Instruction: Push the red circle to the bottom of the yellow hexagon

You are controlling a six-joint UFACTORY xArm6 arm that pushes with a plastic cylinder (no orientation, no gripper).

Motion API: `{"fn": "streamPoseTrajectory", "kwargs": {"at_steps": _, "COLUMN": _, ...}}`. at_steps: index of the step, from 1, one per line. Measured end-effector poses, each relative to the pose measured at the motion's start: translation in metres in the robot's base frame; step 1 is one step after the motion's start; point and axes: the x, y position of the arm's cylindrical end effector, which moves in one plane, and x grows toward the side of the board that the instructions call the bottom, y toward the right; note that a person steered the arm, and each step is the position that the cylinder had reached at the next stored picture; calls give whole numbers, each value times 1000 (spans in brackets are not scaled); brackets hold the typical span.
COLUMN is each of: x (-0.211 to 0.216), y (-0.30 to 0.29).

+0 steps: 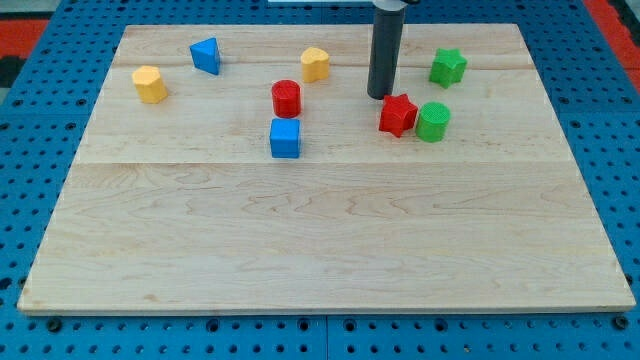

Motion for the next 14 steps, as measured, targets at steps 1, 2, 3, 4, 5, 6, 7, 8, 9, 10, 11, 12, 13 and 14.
{"fn": "streamPoseTrajectory", "kwargs": {"at_steps": 1, "x": 0, "y": -10}}
{"fn": "streamPoseTrajectory", "kwargs": {"at_steps": 2, "x": 0, "y": -49}}
{"fn": "streamPoseTrajectory", "kwargs": {"at_steps": 3, "x": 1, "y": -88}}
{"fn": "streamPoseTrajectory", "kwargs": {"at_steps": 4, "x": 1, "y": -117}}
{"fn": "streamPoseTrajectory", "kwargs": {"at_steps": 5, "x": 10, "y": -149}}
{"fn": "streamPoseTrajectory", "kwargs": {"at_steps": 6, "x": 15, "y": -178}}
{"fn": "streamPoseTrajectory", "kwargs": {"at_steps": 7, "x": 19, "y": -160}}
{"fn": "streamPoseTrajectory", "kwargs": {"at_steps": 8, "x": 28, "y": -148}}
{"fn": "streamPoseTrajectory", "kwargs": {"at_steps": 9, "x": 49, "y": -161}}
{"fn": "streamPoseTrajectory", "kwargs": {"at_steps": 10, "x": 55, "y": -204}}
{"fn": "streamPoseTrajectory", "kwargs": {"at_steps": 11, "x": 46, "y": -202}}
{"fn": "streamPoseTrajectory", "kwargs": {"at_steps": 12, "x": 40, "y": -213}}
{"fn": "streamPoseTrajectory", "kwargs": {"at_steps": 13, "x": 41, "y": -246}}
{"fn": "streamPoseTrajectory", "kwargs": {"at_steps": 14, "x": 41, "y": -254}}
